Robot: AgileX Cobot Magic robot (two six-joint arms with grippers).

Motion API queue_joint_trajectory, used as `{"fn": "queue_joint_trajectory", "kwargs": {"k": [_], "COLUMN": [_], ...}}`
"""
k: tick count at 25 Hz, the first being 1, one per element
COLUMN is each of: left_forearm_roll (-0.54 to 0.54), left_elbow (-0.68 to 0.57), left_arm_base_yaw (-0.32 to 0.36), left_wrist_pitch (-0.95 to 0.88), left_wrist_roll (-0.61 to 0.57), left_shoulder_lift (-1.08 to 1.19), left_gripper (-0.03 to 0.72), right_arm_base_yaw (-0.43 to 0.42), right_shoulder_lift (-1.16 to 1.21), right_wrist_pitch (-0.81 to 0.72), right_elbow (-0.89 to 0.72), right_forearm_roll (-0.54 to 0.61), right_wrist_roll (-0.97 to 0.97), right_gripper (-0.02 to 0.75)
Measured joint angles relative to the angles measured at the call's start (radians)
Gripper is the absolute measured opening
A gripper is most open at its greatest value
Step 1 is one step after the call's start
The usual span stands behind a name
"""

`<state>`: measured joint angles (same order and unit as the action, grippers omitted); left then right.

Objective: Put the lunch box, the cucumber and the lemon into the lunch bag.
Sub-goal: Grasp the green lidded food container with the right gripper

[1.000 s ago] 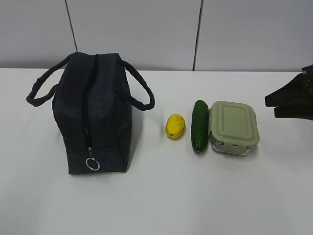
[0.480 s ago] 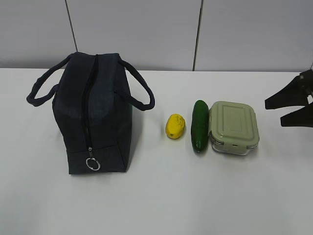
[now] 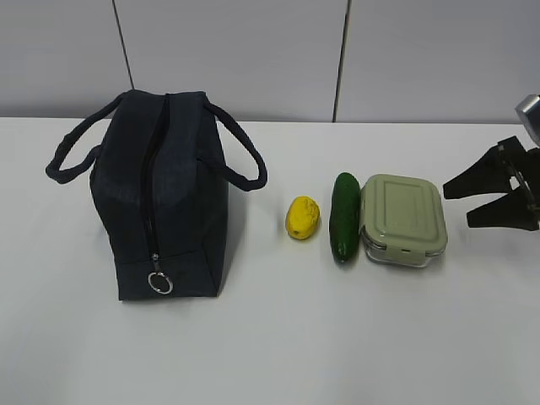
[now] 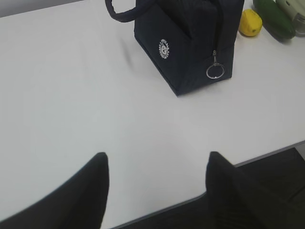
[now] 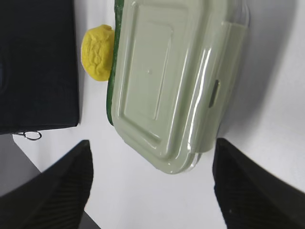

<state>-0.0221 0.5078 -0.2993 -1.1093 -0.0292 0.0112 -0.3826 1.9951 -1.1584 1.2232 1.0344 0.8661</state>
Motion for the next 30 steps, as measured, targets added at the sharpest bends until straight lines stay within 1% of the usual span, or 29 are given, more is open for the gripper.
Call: {"fn": "queue_joint_trajectory", "kwargs": {"k": [6, 12, 18, 30], "left_forearm_roll": [0.0, 0.0, 0.0, 0.0], "left_elbow": [0.0, 0.0, 0.0, 0.0], "left_arm_base_yaw": [0.0, 0.0, 0.0, 0.0], "left_wrist_pitch": [0.0, 0.0, 0.0, 0.0], "left_wrist_roll": [0.0, 0.0, 0.0, 0.0], "left_shoulder_lift": [0.0, 0.0, 0.0, 0.0], "left_gripper": [0.447, 0.447, 0.447, 0.447], "right_arm_base_yaw": [0.0, 0.0, 0.0, 0.0], "right_shoulder_lift": [0.069, 0.13, 0.158, 0.246], "right_wrist_pitch": [-0.011, -0.012, -0.012, -0.012], "right_elbow": [0.013, 0.017, 0.023, 0.084], "right_forearm_roll": [0.07, 0.101, 0.177, 0.216], "right_wrist_roll": [0.055, 0.103, 0.156, 0.194], "right_gripper": [0.582, 0.582, 0.582, 0.582]}}
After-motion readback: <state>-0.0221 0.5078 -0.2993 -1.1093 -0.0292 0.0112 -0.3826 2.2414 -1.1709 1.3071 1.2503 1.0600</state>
